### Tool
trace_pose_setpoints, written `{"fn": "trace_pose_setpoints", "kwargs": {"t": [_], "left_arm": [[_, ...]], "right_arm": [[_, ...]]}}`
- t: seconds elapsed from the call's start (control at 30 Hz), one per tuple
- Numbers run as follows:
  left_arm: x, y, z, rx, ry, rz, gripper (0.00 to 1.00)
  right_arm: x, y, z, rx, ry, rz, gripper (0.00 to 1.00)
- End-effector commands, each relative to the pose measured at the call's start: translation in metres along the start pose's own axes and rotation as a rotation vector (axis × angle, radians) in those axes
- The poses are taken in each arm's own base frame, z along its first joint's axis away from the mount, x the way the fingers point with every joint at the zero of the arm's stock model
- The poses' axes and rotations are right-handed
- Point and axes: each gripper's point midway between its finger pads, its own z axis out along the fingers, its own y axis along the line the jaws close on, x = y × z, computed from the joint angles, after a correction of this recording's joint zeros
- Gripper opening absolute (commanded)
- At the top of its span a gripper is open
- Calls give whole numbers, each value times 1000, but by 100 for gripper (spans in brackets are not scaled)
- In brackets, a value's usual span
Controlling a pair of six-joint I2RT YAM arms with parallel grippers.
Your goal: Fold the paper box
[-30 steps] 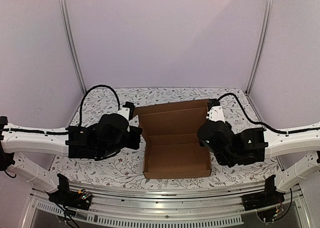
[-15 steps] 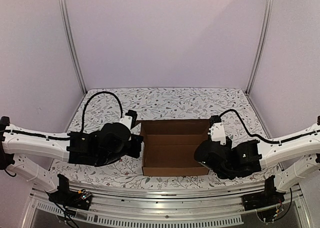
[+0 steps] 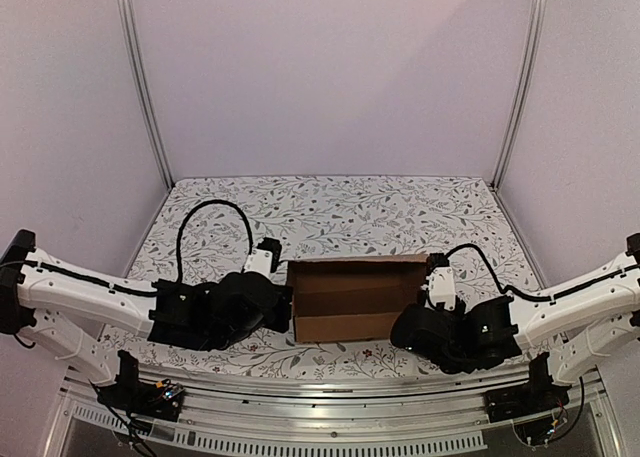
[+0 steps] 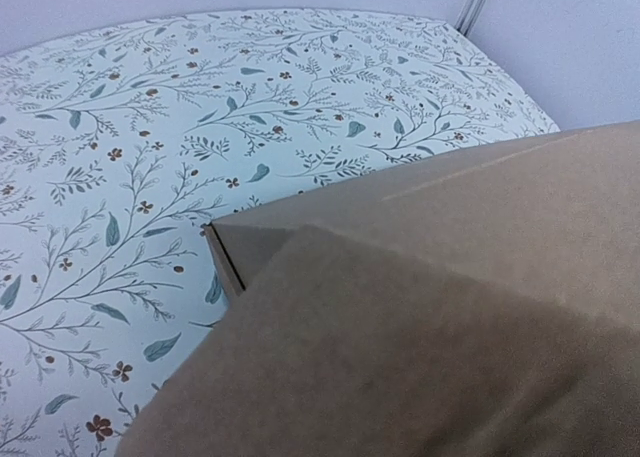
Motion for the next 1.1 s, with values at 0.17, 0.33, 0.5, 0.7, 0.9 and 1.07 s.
{"fn": "trace_pose_setpoints", "kwargs": {"t": [0.17, 0.33, 0.5, 0.7, 0.9, 1.07], "left_arm": [[81, 2, 1, 12, 237, 48, 0], [80, 3, 1, 1, 232, 55, 0], [78, 4, 2, -17, 227, 67, 0], [76, 4, 4, -34, 219, 71, 0], [71, 0, 5, -38, 208, 84, 0], [70, -2, 7, -41, 206, 99, 0]], "right_arm": [[35, -15, -3, -7, 136, -9, 14], [23, -16, -10, -27, 126, 3, 38], [9, -20, -17, -47, 121, -3, 53], [-5, -23, -31, -111, 147, -17, 62], [-26, -24, -55, -248, 185, -67, 67], [-53, -25, -83, -393, 191, -149, 68]]}}
